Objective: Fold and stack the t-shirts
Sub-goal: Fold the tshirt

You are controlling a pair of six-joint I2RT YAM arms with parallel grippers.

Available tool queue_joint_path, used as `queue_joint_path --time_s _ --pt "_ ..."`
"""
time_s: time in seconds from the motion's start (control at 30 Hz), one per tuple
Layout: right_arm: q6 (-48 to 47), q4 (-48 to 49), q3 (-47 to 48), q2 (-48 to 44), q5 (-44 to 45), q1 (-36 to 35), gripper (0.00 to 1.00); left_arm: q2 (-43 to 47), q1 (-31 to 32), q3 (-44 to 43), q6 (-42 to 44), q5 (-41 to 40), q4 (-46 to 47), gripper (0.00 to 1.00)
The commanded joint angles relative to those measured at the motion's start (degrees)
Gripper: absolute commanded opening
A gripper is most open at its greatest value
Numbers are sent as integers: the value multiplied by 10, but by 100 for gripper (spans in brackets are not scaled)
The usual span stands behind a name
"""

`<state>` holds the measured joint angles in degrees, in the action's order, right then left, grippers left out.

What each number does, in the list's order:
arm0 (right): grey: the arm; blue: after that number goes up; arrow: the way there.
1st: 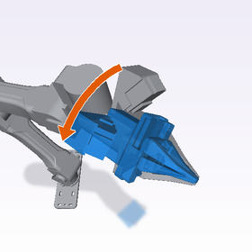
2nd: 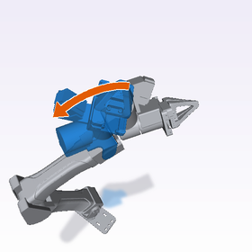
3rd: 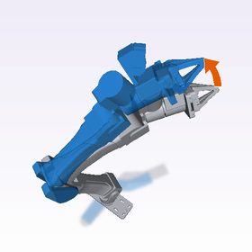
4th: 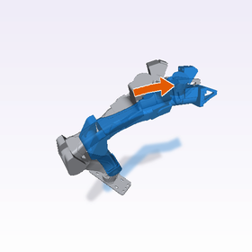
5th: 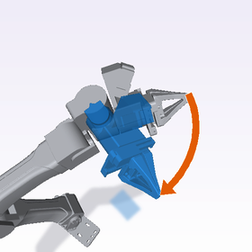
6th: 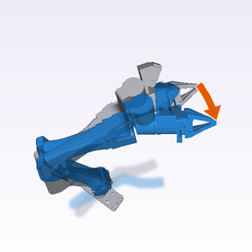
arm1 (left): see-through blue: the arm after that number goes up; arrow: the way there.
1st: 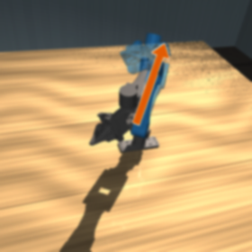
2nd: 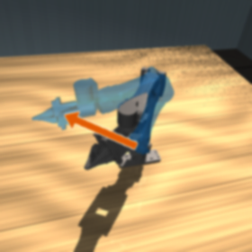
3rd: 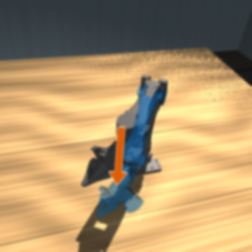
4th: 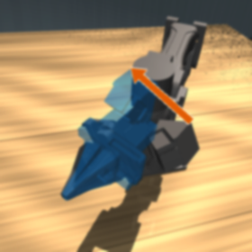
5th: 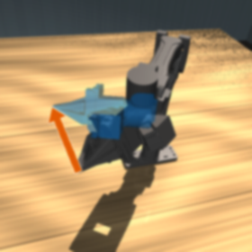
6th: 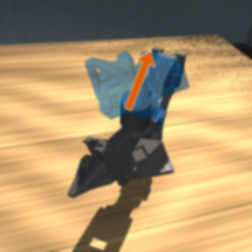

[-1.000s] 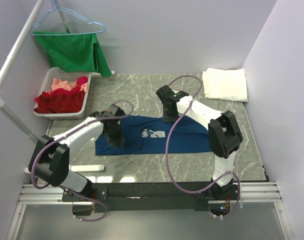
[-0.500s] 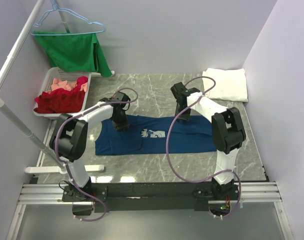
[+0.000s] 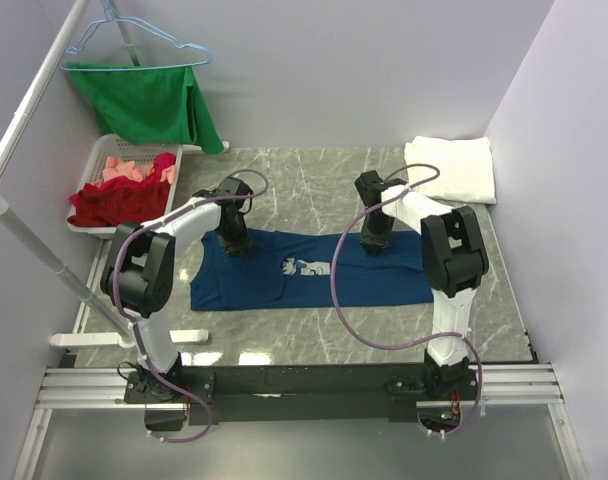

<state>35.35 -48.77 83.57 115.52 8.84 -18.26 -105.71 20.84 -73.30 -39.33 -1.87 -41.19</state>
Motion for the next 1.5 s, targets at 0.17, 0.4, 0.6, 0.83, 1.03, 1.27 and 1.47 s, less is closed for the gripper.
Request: queue_joint_path --time_s 0.17,0.4,0.6,0.83,1.03,1.27,1.47 --pt "17 -27 -53 -37 3 1 29 34 -23 32 22 -12 -16 25" --pt "24 -44 -98 -86 17 1 29 44 -35 40 19 -11 -26 25" --pt "23 -41 -103 -77 21 1 29 49 -41 30 29 -1 -21 25" --pt "25 -39 -43 -36 13 2 29 31 -41 -32 29 -6 -28 25" --pt "30 -46 -9 -49 14 3 28 12 -45 -96 31 -11 -34 25" --pt "27 -58 0 -66 30 9 30 -49 -51 -128 21 -12 -32 25" --pt "30 -55 -21 -65 36 22 31 -85 -52 -141 7 -28 -53 25"
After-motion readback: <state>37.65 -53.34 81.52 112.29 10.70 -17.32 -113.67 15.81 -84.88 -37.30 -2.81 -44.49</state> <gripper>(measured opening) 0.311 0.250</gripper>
